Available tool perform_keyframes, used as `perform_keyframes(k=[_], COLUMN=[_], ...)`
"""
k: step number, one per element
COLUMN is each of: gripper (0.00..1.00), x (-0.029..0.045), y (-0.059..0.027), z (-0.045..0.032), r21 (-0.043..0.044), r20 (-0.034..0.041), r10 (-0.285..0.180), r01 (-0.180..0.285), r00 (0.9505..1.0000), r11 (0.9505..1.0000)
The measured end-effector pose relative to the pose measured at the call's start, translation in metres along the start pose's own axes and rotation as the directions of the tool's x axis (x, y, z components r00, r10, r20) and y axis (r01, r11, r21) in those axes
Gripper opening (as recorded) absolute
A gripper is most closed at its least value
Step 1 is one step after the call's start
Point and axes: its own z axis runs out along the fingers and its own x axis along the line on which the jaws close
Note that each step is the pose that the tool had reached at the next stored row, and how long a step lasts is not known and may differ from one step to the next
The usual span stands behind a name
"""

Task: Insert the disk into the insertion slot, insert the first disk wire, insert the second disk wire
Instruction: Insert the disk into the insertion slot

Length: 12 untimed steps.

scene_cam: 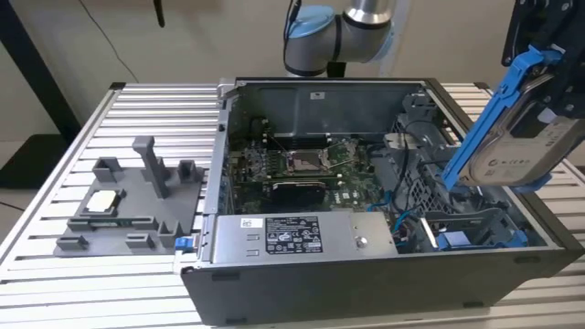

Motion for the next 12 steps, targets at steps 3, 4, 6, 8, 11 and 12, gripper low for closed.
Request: perform_keyframes(k=[3,4,6,8,11,12], gripper=[0.33,0.33,0.33,0.33,0.33,0.33], x=[-0.0001,-0.0002,-0.0002,-0.0003,-0.0002,-0.0002], y=[-0.0068,-0.0085,-0.0113,-0.0121,-0.0127,-0.0129], z=[0.0036,0.0049,0.0077,0.0108,0.0162,0.0181], r21=[0.0,0.0,0.0,0.0,0.0,0.0], r20=[-0.0001,-0.0003,-0.0007,-0.001,-0.0023,-0.003], r10=[0.0,0.0,0.0,0.0,0.0,0.0], r01=[0.0,0.0,0.0,0.0,0.0,0.0], r00=[1.0,1.0,1.0,1.0,1.0,1.0], r11=[1.0,1.0,1.0,1.0,1.0,1.0])
